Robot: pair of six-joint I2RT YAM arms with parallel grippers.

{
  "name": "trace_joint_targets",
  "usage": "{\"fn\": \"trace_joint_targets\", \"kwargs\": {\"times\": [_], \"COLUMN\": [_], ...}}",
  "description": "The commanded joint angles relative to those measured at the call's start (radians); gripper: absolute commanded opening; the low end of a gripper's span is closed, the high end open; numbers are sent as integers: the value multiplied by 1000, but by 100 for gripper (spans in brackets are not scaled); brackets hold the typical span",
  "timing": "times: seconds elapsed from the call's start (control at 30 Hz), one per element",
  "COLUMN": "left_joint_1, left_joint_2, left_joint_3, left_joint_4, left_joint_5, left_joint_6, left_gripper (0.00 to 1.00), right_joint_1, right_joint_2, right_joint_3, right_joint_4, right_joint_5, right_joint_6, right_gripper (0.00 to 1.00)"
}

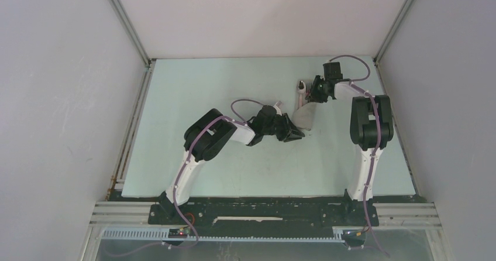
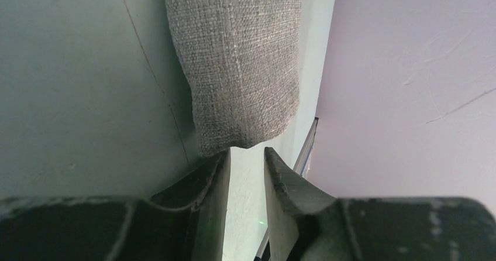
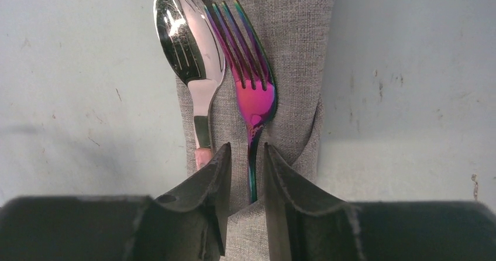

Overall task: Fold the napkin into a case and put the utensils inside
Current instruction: Insert the fork into the folded napkin, then reset both arms

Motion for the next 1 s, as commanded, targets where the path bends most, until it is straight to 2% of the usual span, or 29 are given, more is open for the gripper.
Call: {"fn": "trace_joint_targets", "kwargs": {"times": [0.0,0.17,0.37,0.47,0.53,0.57,0.63,0.77,0.83,0.87,0.9,0.97], "left_joint_1": [6,2,-2,-5,-5,-5,-4,3,10,14,16,22], "left_joint_2": [-78,-206,-470,-679,-863,-950,-1108,-1358,-1433,-1459,-1477,-1496], "left_joint_3": [-17,-106,-288,-357,-372,-371,-341,-204,-109,-61,-10,103], "left_joint_4": [4,-39,-155,-357,-515,-598,-757,-1029,-1132,-1176,-1218,-1300], "left_joint_5": [-13,-47,-124,-224,-303,-346,-424,-576,-639,-662,-685,-717], "left_joint_6": [59,122,238,394,487,530,623,783,843,870,894,929], "left_gripper": [34,42,48,53,57,59,63,71,75,76,77,79], "right_joint_1": [10,24,115,208,297,340,390,398,398,398,397,398], "right_joint_2": [-112,-252,-423,-583,-735,-825,-991,-1282,-1421,-1462,-1498,-1541], "right_joint_3": [52,77,94,21,-64,-108,-166,-183,-172,-156,-130,-60], "right_joint_4": [-74,-150,-379,-458,-465,-460,-478,-538,-556,-571,-589,-631], "right_joint_5": [53,143,334,298,284,272,225,133,121,116,101,105], "right_joint_6": [-35,-93,-173,-166,-189,-197,-192,-133,-102,-97,-101,-104], "right_gripper": [36,47,58,60,60,63,68,70,79,93,99,100]}}
